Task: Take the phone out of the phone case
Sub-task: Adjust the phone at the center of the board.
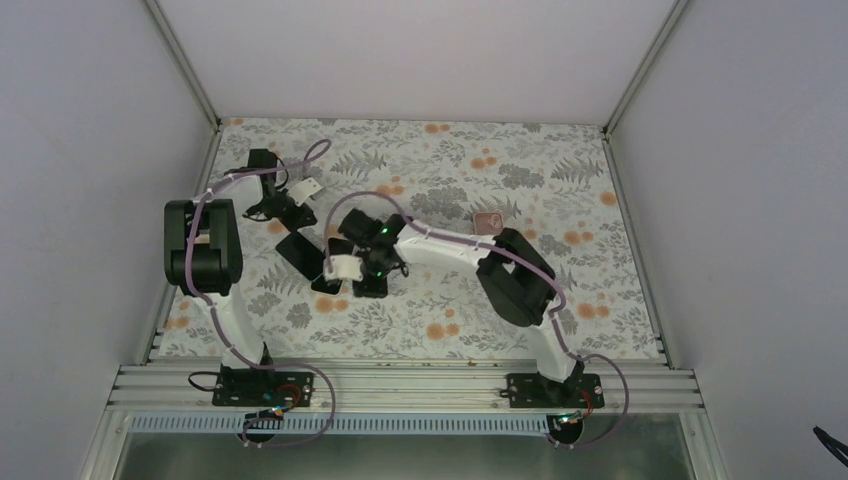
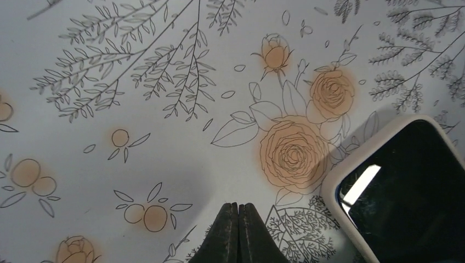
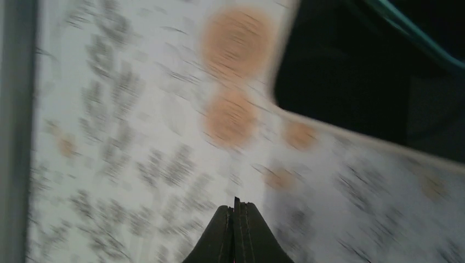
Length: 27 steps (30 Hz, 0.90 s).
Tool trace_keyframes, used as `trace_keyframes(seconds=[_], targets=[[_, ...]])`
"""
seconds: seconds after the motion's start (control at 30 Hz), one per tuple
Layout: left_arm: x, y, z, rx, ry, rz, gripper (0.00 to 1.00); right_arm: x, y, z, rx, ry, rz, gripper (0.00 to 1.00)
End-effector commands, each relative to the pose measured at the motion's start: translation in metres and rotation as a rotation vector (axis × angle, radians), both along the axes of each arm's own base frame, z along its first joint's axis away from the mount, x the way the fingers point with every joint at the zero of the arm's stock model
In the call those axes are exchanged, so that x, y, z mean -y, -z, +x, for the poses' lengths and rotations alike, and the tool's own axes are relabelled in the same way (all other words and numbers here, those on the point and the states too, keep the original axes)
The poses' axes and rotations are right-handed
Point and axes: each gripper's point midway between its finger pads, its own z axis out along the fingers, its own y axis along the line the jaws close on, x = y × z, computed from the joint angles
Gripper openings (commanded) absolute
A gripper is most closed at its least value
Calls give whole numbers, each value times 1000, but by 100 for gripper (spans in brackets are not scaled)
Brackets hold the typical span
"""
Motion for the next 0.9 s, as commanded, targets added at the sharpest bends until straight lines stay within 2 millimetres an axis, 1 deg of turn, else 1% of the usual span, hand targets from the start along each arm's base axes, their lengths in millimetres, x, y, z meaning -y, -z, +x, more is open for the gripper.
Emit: trace_keyframes(seconds=[0.0, 0.1, 0.17, 0.3, 0.43, 0.53, 0.7, 0.77, 0.87], targets=[[1, 3, 15, 22, -13, -12, 2, -31, -3, -46, -36, -133, 45, 4], [6, 8, 21, 17, -12, -16, 2, -46, 2, -57, -31, -156, 47, 4], [12, 14, 21, 4, 1, -16, 2, -55, 9, -58, -21, -155, 44, 4], [28, 22, 21, -4, 24, -14, 2, -70, 21, -47, 49, -132, 44, 4], [39, 28, 21, -14, 46, -18, 2, -83, 22, -36, 86, -107, 63, 4], [44, 36, 19, -35, 68, -20, 2, -87, 29, -30, 103, -90, 60, 4], [50, 50, 8, -76, 102, 1, 2, -91, 43, -22, 123, -50, 44, 4], [51, 57, 1, -89, 119, 28, 2, -89, 47, -20, 133, -40, 35, 4], [50, 65, -12, -109, 157, 69, 2, -82, 45, -14, 157, -24, 30, 4]])
